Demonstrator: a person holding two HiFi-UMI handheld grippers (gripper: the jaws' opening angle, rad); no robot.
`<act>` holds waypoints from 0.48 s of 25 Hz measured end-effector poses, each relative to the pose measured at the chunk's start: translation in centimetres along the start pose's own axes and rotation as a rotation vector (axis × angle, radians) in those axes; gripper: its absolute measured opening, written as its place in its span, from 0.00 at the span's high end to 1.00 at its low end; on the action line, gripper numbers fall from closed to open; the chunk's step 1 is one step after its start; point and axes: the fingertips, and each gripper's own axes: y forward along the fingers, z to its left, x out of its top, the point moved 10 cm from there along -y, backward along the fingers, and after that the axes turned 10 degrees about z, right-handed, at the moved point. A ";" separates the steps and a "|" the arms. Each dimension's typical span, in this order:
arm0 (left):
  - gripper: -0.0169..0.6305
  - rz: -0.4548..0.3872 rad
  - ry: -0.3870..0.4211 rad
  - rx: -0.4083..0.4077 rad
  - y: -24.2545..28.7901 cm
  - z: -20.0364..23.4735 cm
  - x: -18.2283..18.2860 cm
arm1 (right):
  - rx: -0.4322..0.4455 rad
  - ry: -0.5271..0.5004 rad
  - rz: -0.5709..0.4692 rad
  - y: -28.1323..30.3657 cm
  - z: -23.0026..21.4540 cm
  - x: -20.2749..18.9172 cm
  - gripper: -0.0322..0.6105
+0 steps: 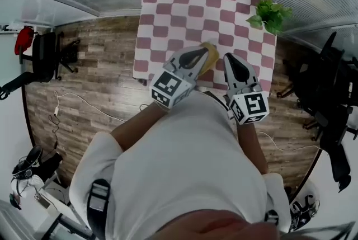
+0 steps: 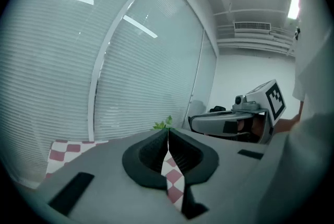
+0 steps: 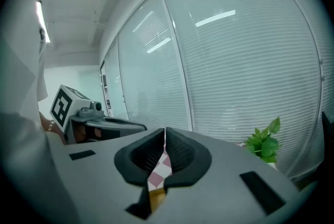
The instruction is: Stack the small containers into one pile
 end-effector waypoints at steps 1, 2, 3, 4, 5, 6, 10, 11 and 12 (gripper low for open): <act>0.92 -0.013 0.009 -0.009 -0.1 -0.3 0.6 | 0.003 -0.004 -0.011 -0.3 0.1 0.6 0.89; 0.92 -0.028 0.017 -0.019 -0.3 -0.7 1.2 | 0.005 -0.015 -0.019 -0.6 0.2 1.2 0.89; 0.92 -0.044 0.023 -0.029 -0.4 -0.9 1.8 | 0.008 -0.026 -0.027 -0.9 0.3 1.8 0.89; 0.92 -0.061 0.027 -0.040 -0.6 -1.2 2.4 | 0.013 -0.037 -0.034 -1.1 0.4 2.3 0.89; 0.92 -0.077 0.032 -0.050 -0.9 -1.5 3.0 | 0.018 -0.047 -0.043 -1.4 0.5 2.9 0.89; 0.92 -0.091 0.038 -0.060 -1.2 -1.8 3.5 | 0.024 -0.054 -0.055 -1.7 0.6 3.4 0.89; 0.92 -0.127 0.063 -0.078 -1.9 -2.5 4.6 | 0.042 -0.068 -0.102 -2.8 1.2 5.0 0.89; 0.92 -0.133 0.066 -0.079 -1.9 -2.6 4.7 | 0.042 -0.067 -0.110 -3.0 1.3 5.2 0.89; 0.92 -0.140 0.069 -0.079 -1.8 -2.6 4.9 | 0.041 -0.067 -0.116 -3.1 1.3 5.5 0.89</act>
